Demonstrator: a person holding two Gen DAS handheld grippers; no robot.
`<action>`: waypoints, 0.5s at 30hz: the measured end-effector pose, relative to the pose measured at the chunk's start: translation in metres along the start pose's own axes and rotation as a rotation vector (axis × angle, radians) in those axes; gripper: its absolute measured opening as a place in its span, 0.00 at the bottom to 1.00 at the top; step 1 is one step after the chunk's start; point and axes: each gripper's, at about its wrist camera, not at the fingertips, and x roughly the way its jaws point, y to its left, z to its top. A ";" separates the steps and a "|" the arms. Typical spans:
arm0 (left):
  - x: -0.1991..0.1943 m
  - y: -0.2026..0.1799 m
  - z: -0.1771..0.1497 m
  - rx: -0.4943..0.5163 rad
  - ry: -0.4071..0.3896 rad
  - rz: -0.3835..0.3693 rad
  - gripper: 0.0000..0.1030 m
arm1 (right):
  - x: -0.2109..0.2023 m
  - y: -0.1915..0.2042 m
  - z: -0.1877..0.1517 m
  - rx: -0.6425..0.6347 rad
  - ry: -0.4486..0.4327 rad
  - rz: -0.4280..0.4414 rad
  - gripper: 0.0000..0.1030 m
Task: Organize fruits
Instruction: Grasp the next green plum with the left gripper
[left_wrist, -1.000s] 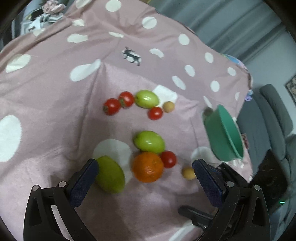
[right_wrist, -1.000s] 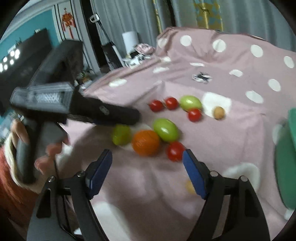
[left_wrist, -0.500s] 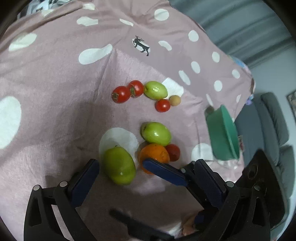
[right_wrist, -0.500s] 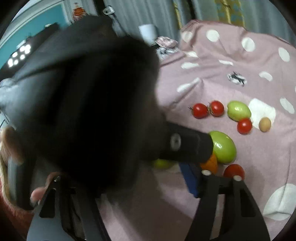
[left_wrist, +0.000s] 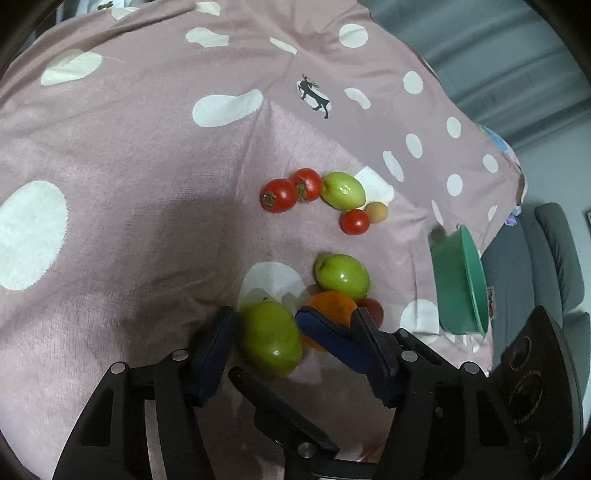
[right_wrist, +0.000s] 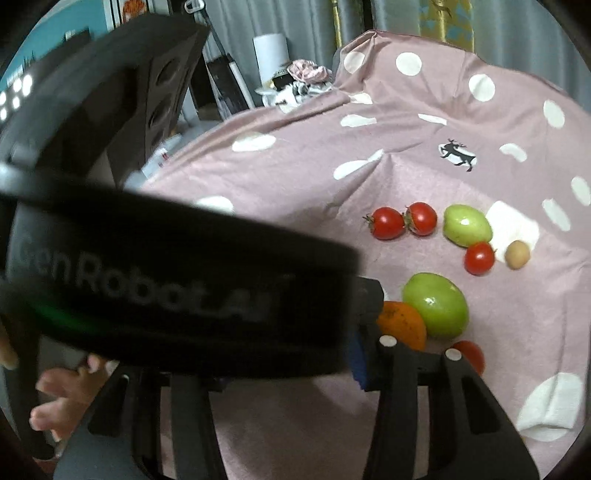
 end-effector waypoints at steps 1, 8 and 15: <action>0.000 0.000 0.000 0.003 0.003 0.001 0.64 | 0.001 -0.003 0.002 0.002 0.013 -0.009 0.45; -0.002 0.007 -0.001 -0.028 -0.012 0.026 0.30 | -0.005 -0.022 -0.006 0.021 0.030 -0.030 0.33; -0.003 0.010 0.000 -0.040 -0.004 0.023 0.30 | -0.014 -0.028 -0.012 0.034 0.016 -0.019 0.32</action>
